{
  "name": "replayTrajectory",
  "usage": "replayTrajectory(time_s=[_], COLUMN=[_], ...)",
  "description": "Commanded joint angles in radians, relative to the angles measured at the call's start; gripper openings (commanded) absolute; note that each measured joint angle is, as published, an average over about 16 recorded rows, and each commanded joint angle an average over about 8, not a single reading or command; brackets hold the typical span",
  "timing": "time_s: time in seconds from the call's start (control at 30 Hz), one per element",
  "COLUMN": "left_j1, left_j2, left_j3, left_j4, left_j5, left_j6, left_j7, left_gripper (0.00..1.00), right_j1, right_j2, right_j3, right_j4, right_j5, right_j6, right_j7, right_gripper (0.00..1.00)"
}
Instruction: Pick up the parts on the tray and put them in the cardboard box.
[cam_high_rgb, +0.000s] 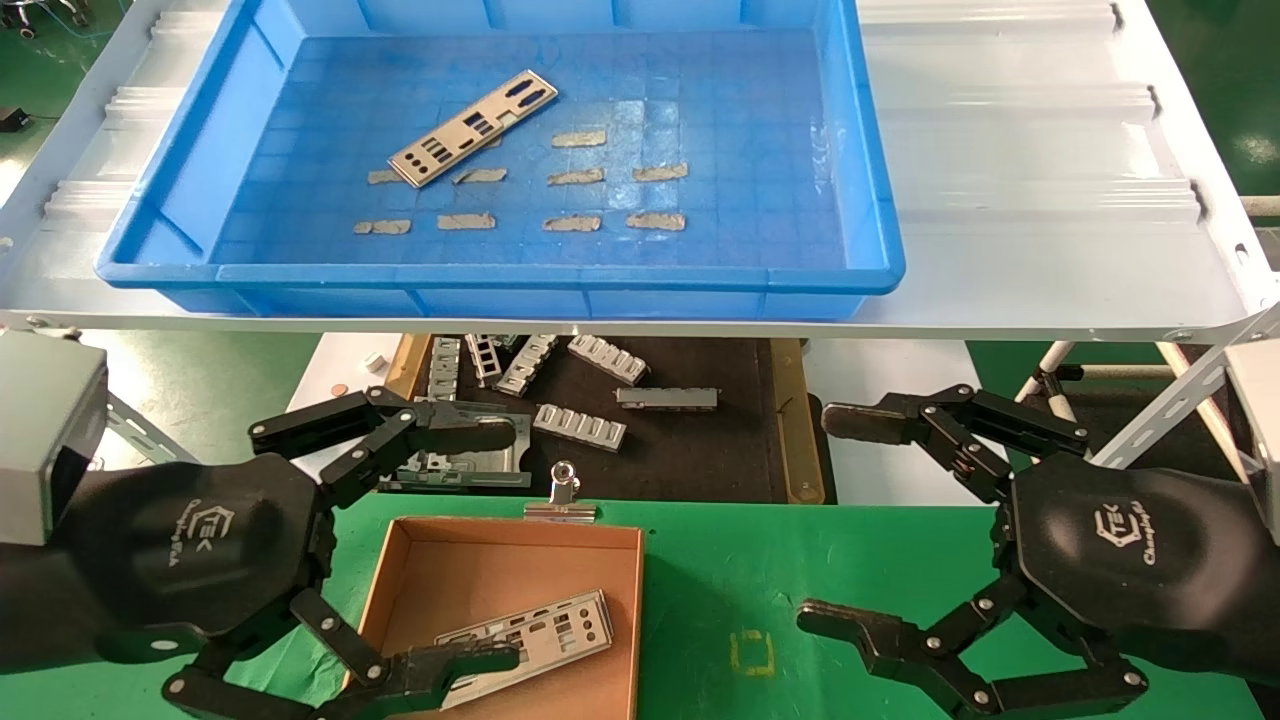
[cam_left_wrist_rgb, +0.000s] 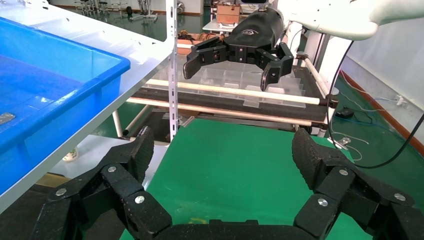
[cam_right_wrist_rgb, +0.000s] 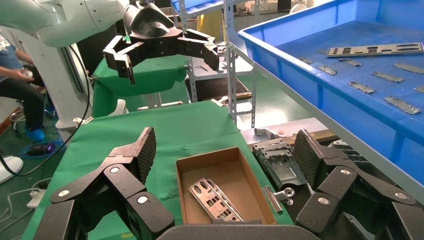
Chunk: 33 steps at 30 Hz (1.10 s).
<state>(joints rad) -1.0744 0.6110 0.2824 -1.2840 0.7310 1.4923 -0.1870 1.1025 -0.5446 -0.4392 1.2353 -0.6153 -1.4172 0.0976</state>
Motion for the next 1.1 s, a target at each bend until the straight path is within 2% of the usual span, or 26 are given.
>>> replayTrajectory(time_s=[0.03,1.1], left_j1=[0.0,0.0], left_j2=[0.0,0.0], left_j3=[0.0,0.0], left_j4=[0.0,0.0], left_j5=[0.0,0.0], left_j6=[0.0,0.0], left_j7=[0.0,0.0], left_gripper=[1.0,1.0], right_j1=[0.0,0.0], right_j2=[0.0,0.0], right_j3=[0.0,0.0], right_j4=[0.0,0.0], right_j5=[0.0,0.0], right_j6=[0.0,0.0], right_j7=[0.0,0.0], right_gripper=[1.0,1.0])
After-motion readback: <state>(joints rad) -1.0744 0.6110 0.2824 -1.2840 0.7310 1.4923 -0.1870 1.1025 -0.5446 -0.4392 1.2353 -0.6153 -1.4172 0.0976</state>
